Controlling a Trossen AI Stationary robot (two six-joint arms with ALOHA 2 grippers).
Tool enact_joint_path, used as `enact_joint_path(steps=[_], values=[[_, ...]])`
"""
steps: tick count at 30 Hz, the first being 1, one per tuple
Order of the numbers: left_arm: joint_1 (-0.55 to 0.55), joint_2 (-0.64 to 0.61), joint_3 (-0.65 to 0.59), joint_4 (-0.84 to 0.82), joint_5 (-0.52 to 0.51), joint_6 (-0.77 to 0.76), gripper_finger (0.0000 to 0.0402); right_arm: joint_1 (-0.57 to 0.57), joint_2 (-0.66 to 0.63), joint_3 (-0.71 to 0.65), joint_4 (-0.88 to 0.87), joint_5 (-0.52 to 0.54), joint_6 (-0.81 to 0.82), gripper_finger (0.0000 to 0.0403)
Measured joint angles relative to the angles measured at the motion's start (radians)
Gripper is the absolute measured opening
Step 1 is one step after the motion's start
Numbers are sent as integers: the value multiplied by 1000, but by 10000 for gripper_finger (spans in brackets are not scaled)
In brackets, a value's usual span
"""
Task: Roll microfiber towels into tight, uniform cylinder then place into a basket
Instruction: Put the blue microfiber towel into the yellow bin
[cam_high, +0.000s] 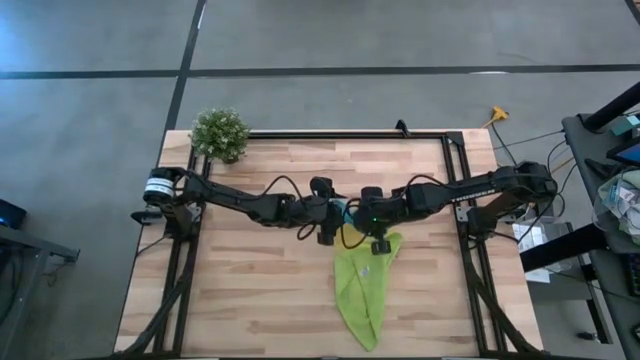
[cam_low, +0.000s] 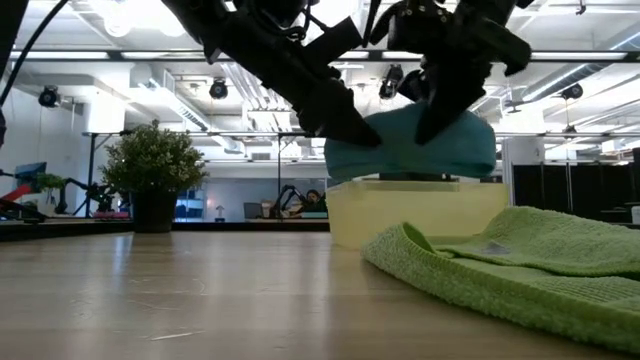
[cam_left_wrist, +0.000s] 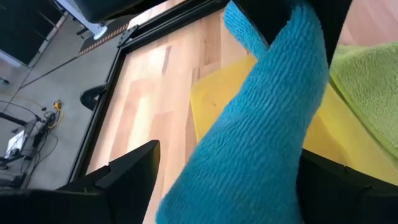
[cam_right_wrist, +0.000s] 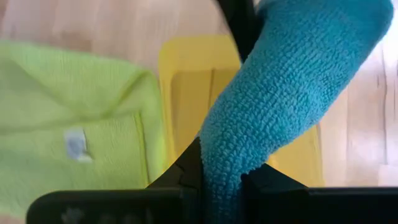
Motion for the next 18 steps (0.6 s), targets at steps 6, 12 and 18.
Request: enact_joint_path(steps=[6, 12, 18], values=[[1, 0, -2, 1, -4, -2, 289, 0, 0, -6, -6, 35, -75, 38], [-7, 1, -33, -23, -5, -26, 233, 0, 0, -39, 1, 52, -161, 38], [-33, 22, -49, -43, -5, -57, 154, 0, 0, -110, 37, 118, -185, 38]])
